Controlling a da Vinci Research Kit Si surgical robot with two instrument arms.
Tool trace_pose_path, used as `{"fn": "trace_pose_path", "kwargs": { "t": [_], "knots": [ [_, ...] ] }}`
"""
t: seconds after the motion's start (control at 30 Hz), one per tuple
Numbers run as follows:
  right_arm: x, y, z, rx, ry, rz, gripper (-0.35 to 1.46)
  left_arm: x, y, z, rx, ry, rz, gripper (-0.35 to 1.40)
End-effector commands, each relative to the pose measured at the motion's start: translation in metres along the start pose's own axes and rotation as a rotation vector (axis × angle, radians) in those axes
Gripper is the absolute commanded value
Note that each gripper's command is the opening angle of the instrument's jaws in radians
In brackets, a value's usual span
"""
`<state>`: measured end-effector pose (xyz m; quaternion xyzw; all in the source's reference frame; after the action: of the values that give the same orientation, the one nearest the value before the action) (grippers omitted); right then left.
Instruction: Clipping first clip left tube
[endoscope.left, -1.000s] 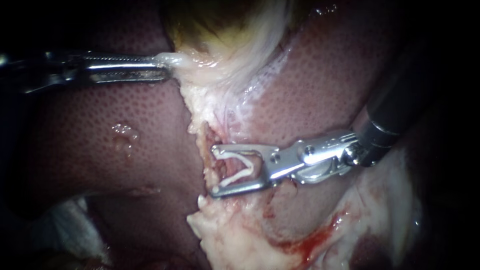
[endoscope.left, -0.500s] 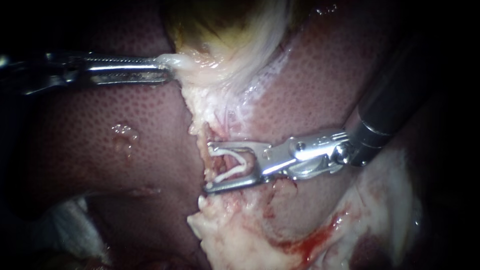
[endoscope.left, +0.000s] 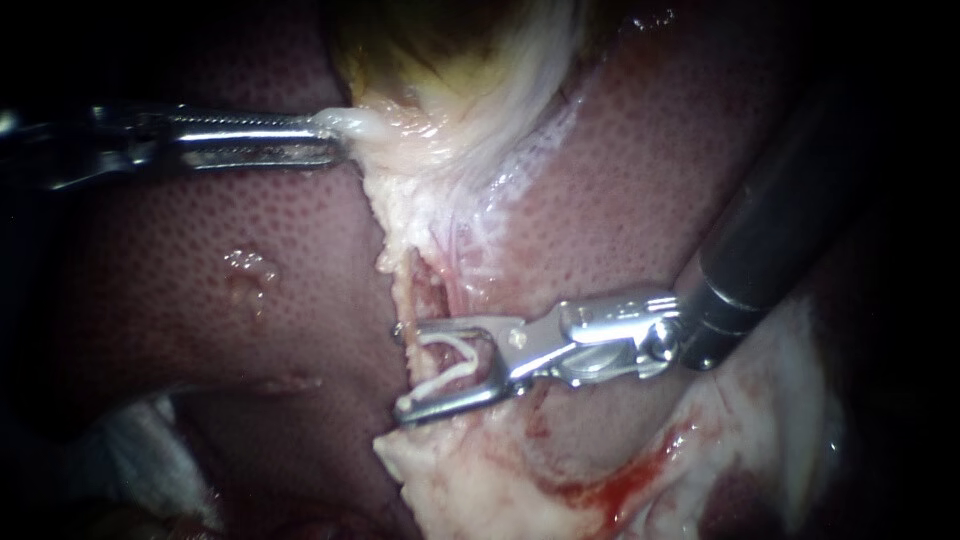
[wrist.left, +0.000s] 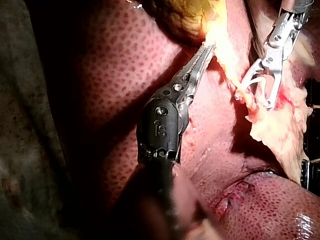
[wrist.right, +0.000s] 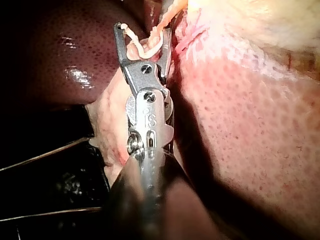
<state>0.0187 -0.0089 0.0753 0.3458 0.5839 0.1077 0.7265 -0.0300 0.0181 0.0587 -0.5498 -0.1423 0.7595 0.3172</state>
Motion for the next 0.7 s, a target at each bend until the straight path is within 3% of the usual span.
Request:
{"fn": "trace_pose_path", "kwargs": {
  "t": [0.03,0.47,0.7],
  "knots": [
    [0.0,0.0,0.0002,0.003,-0.001,0.0,0.6,-0.0001,0.0001,0.0001,-0.001,0.0,0.0,-0.35],
    [-0.001,0.0012,0.0011,0.009,0.0,0.062,0.59,-0.0002,0.0003,0.0004,-0.005,0.0,0.001,-0.35],
    [-0.0013,0.0011,0.0012,0.038,-0.002,0.118,0.55,-0.0002,0.0003,0.0005,-0.004,0.0,0.001,-0.35]
  ]
}}
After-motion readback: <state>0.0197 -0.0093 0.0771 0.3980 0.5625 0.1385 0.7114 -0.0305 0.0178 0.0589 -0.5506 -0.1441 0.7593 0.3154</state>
